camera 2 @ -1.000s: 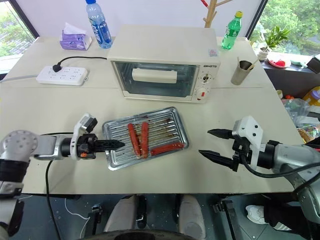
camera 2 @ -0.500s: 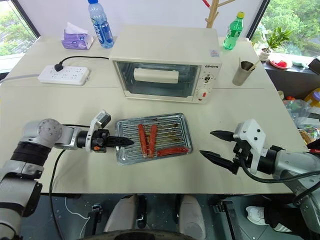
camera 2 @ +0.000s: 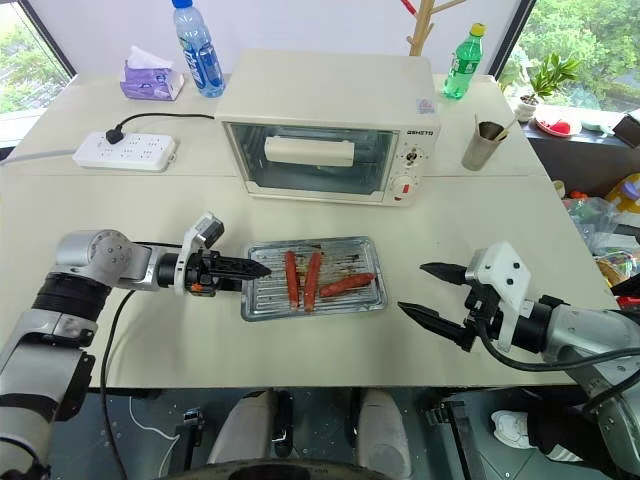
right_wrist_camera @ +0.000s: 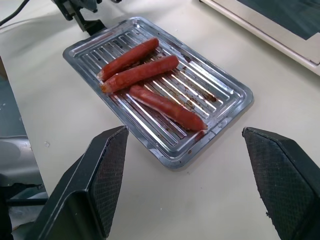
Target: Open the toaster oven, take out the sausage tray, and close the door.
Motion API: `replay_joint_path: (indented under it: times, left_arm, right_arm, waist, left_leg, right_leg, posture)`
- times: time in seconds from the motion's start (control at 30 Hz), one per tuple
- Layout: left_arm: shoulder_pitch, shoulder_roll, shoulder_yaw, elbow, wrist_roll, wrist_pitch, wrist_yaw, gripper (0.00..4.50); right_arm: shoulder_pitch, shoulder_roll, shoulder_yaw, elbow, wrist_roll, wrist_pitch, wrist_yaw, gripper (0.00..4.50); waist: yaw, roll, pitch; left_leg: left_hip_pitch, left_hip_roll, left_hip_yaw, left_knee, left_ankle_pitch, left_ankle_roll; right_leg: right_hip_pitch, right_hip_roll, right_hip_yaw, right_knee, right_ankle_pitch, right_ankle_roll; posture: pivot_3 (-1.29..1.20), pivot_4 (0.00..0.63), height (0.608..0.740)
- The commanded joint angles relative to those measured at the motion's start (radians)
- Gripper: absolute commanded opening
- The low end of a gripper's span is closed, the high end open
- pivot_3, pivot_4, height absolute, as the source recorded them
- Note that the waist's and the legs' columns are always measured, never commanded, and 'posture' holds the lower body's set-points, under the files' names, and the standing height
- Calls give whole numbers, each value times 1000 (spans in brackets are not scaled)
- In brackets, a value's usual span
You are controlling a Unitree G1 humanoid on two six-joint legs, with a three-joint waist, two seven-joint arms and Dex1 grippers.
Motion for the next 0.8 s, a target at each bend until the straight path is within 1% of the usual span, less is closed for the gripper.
replay_joint_path:
  times: [0.03, 0.07, 0.17, 0.2, 0.23, 0.27, 0.37, 0.47, 0.57, 0.7, 0.8]
  left_arm:
    - [51, 99, 5, -67, 57, -85, -60, 4471]
    - [85, 145, -2, -95, 77, -128, -91, 4471]
    - [171, 238, -10, -158, 135, -242, -147, 4471]
    - [220, 274, -8, -189, 170, -318, -160, 4471]
    - [294, 318, 0, -229, 234, -458, -162, 4471]
    - [353, 348, 19, -258, 279, -573, -165, 4471]
    - [450, 396, 127, -315, 307, -752, -174, 4471]
    - [470, 424, 258, -373, 267, -806, -183, 4471]
    - [462, 439, 375, -461, 209, -806, -198, 4471]
    - [478, 462, 476, -576, 141, -759, -221, 4471]
    - [513, 472, 520, -649, 119, -739, -229, 4471]
  right_arm:
    - [-18, -17, -1, 6, -3, -27, 16, 3755]
    - [-27, -21, 4, 15, -6, -29, 23, 3755]
    - [-50, -33, 19, 44, -15, -40, 43, 3755]
    - [-60, -37, 24, 55, -17, -43, 52, 3755]
    - [-70, -41, 31, 67, -17, -46, 61, 3755]
    - [-78, -45, 36, 76, -17, -48, 69, 3755]
    - [-96, -56, 50, 95, -19, -56, 95, 3755]
    - [-124, -64, 62, 117, -20, -57, 114, 3755]
    - [-160, -73, 78, 141, -21, -57, 133, 3755]
    - [-205, -80, 97, 163, -17, -54, 151, 3755]
    - [-249, -80, 120, 181, -15, -55, 160, 3755]
  waist:
    - [0, 0, 0]
    - [0, 0, 0]
    - [-1, 0, 0]
    - [1, 1, -1]
    - [1, 1, -1]
    - [-1, 2, -1]
    - [-2, 3, -1]
    - [3, 3, 0]
    - [8, 3, 0]
    - [4, 3, 1]
    - [3, 4, 1]
  left_leg:
    - [0, 0, 0, 0, 0, 0]
    - [0, 0, 0, 0, 0, 0]
    - [0, 1, 0, 0, 0, 0]
    - [1, 1, 0, 0, 0, 0]
    - [1, 1, 0, 0, 0, 0]
    - [1, 1, 0, -1, 0, 0]
    - [2, 3, 1, -2, 0, 0]
    - [1, 3, 1, -2, 0, 0]
    - [0, 3, 1, -1, 0, 0]
    - [-2, 1, 3, -1, -2, 2]
    - [-2, 0, 4, -1, -2, 3]
  right_leg:
    - [0, 0, 0, 0, 0, 0]
    - [0, 0, 0, 1, 0, 0]
    - [-1, 1, 0, 1, 0, 0]
    - [-1, 1, 0, 1, 0, 0]
    - [-1, 0, 0, 1, 0, 0]
    - [-1, 0, 0, 1, 0, -1]
    - [-1, -1, 1, 0, -1, -2]
    - [-3, 0, 0, 1, -1, -2]
    - [-3, -1, 0, 1, -1, -2]
    - [-2, -5, 0, -2, 0, -1]
    - [-2, -4, 0, -2, 0, 0]
  posture:
    - [0, 150, 722]
    - [0, 150, 722]
    - [0, 150, 722]
    - [0, 150, 722]
    - [0, 150, 722]
    - [0, 150, 722]
    - [0, 150, 722]
    - [0, 150, 722]
    - [0, 150, 722]
    - [0, 150, 722]
    - [0, 150, 722]
